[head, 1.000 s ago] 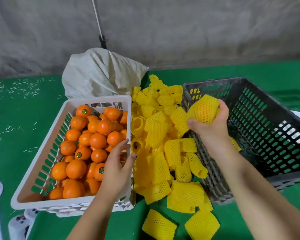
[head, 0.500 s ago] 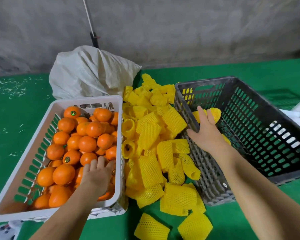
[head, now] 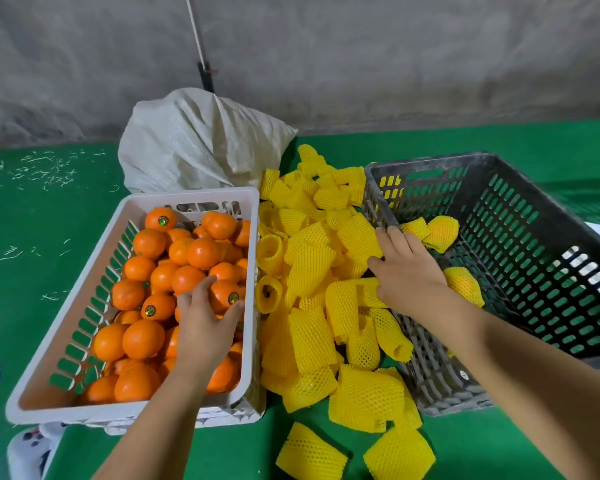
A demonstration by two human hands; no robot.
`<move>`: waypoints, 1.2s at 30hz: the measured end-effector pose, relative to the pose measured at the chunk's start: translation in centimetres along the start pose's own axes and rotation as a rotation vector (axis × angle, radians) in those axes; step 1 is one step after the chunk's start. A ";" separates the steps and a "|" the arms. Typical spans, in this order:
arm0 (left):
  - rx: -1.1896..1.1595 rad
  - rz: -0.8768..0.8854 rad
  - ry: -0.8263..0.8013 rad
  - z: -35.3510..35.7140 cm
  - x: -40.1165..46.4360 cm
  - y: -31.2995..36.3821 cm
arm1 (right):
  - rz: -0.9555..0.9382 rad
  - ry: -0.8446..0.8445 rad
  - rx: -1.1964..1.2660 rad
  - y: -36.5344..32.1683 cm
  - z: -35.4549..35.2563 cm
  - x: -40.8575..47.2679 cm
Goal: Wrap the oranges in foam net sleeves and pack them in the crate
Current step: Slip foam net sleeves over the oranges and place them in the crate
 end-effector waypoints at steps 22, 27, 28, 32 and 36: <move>-0.866 -0.046 -0.114 0.6 -4.9 6.3 | 0.403 0.395 2.225 -12.5 -1.0 -4.6; -0.872 0.021 -0.304 0.7 -5.6 6.4 | 0.195 0.162 2.138 -14.4 -1.3 -4.8; -0.891 0.030 -0.337 0.6 -5.6 6.2 | 0.186 0.140 2.097 -14.5 -1.3 -4.8; -0.957 0.016 -0.493 -0.1 -5.5 5.9 | 0.300 0.224 1.978 -13.7 -0.9 -4.8; -0.790 0.117 -0.642 0.2 -5.7 6.5 | 0.383 0.362 1.684 -12.8 -0.7 -4.2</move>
Point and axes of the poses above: each hand's wrist, its own x-axis towards the middle knuckle, its own z-axis out of the palm, y = z × x, the point moved 4 cm from there along x, towards the middle knuckle, and after that the axes turned 12 degrees about x, right-handed, at the moved point
